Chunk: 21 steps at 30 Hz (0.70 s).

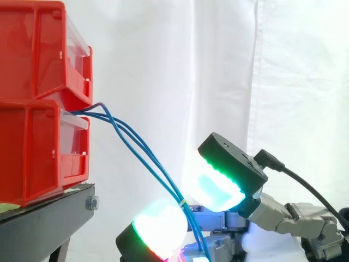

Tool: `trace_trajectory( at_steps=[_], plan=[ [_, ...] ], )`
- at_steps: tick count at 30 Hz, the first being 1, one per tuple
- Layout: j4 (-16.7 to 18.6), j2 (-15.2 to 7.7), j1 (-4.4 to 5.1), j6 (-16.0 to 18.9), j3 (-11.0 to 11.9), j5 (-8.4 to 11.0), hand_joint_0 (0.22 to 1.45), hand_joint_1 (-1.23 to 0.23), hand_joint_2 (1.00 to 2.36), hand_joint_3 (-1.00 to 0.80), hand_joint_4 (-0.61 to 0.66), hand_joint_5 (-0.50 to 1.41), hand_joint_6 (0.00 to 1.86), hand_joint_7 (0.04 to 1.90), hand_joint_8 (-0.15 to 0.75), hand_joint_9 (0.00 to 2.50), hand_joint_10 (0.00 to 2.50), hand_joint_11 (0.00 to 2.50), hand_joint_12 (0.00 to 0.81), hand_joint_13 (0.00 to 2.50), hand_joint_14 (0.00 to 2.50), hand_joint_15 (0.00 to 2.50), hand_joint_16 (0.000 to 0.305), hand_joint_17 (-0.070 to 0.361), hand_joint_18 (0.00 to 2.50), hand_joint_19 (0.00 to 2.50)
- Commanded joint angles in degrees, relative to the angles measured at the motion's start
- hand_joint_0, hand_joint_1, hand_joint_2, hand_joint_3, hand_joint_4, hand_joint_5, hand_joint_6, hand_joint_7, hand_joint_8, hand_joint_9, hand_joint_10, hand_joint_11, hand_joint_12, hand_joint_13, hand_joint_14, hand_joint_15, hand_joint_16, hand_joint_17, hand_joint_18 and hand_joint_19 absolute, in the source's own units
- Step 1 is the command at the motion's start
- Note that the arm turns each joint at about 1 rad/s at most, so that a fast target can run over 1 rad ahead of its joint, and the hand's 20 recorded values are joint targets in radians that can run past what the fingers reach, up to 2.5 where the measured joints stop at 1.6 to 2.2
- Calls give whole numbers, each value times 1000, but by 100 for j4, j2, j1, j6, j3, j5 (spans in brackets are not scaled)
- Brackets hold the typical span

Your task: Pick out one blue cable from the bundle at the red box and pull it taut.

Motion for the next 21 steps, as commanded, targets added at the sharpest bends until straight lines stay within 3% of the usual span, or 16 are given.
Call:
trace_trajectory(
  at_steps=[1,9,21],
  plan=[
    [-4,0,0,0,0,0,604,-604,1007,-420,82,-123,894,923,314,1234,17,640,359,1042,17,501,45,102,783,545],
    [5,0,0,9,0,0,604,-684,1018,-258,31,-100,905,1011,311,1312,22,677,356,1089,17,513,45,102,825,546],
    [-66,9,-35,132,26,-53,599,-722,1022,-190,-26,-85,897,1047,313,1347,20,687,351,1128,18,525,45,102,841,559]
  ],
)
